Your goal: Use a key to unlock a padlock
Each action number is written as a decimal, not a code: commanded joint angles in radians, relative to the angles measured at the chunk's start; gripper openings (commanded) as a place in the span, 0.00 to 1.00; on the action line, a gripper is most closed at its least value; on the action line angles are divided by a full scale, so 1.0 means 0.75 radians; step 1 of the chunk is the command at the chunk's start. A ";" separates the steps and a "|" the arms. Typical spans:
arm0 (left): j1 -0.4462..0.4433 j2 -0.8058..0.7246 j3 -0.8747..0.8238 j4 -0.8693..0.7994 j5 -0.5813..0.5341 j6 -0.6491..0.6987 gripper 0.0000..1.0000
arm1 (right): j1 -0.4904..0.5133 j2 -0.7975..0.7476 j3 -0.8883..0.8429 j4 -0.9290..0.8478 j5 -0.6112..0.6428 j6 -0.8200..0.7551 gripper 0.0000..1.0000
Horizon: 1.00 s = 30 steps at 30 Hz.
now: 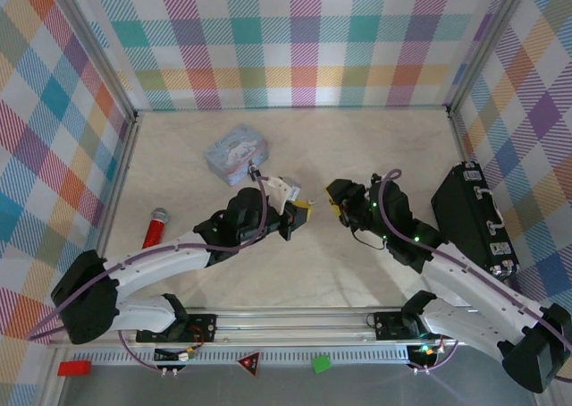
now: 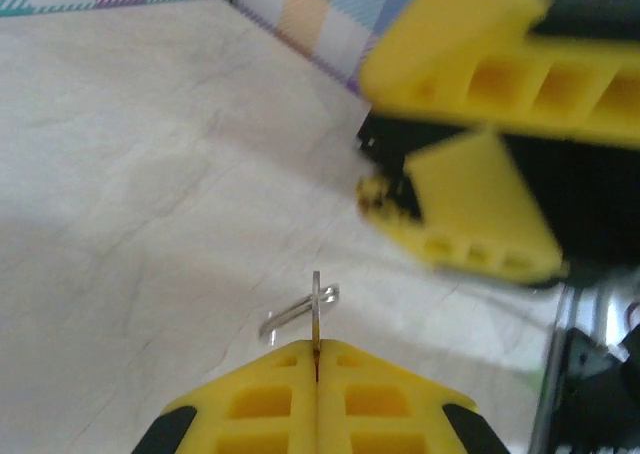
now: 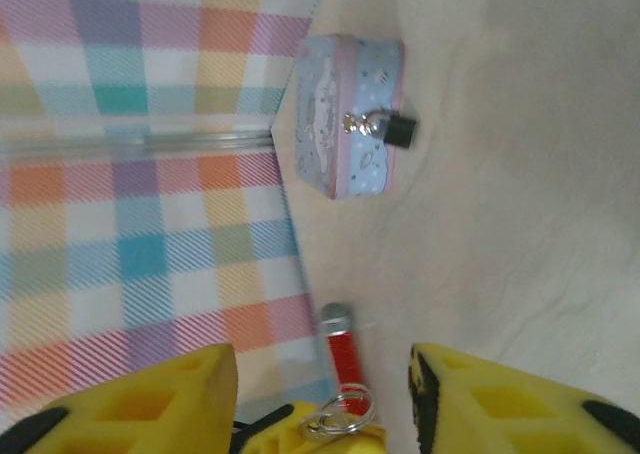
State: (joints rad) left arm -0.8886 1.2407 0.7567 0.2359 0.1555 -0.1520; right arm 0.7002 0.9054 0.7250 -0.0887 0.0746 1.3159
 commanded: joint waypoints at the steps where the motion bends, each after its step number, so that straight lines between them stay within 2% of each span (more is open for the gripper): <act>1: 0.011 -0.071 0.099 -0.361 -0.016 0.242 0.00 | -0.001 -0.048 0.066 -0.034 -0.023 -0.817 0.47; 3: 0.024 -0.068 0.137 -0.531 0.047 0.347 0.00 | -0.001 -0.080 0.046 -0.051 -0.094 -1.122 0.39; 5: 0.027 -0.044 0.174 -0.669 0.106 0.447 0.00 | -0.003 -0.128 -0.029 0.010 -0.267 -1.377 0.40; 6: 0.027 -0.032 0.187 -0.709 0.124 0.468 0.00 | -0.003 -0.147 -0.062 0.035 -0.356 -1.446 0.42; 8: 0.027 -0.005 0.208 -0.745 0.212 0.501 0.00 | -0.003 -0.195 -0.142 0.075 -0.561 -1.588 0.52; 11: 0.027 0.011 0.237 -0.785 0.306 0.545 0.00 | -0.003 -0.249 -0.217 0.094 -0.660 -1.655 0.58; 16: 0.027 -0.010 0.221 -0.781 0.378 0.583 0.00 | -0.003 -0.253 -0.289 0.158 -0.863 -1.675 0.58; 21: 0.027 -0.017 0.205 -0.783 0.455 0.592 0.00 | -0.003 -0.149 -0.289 0.200 -0.974 -1.693 0.49; 30: 0.027 -0.034 0.202 -0.781 0.530 0.610 0.00 | -0.004 -0.024 -0.216 0.118 -1.014 -1.757 0.34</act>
State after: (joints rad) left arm -0.8772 1.2457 0.9016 -0.3435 0.4976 0.2817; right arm 0.6998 0.8799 0.5232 -0.0021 -0.6380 0.0391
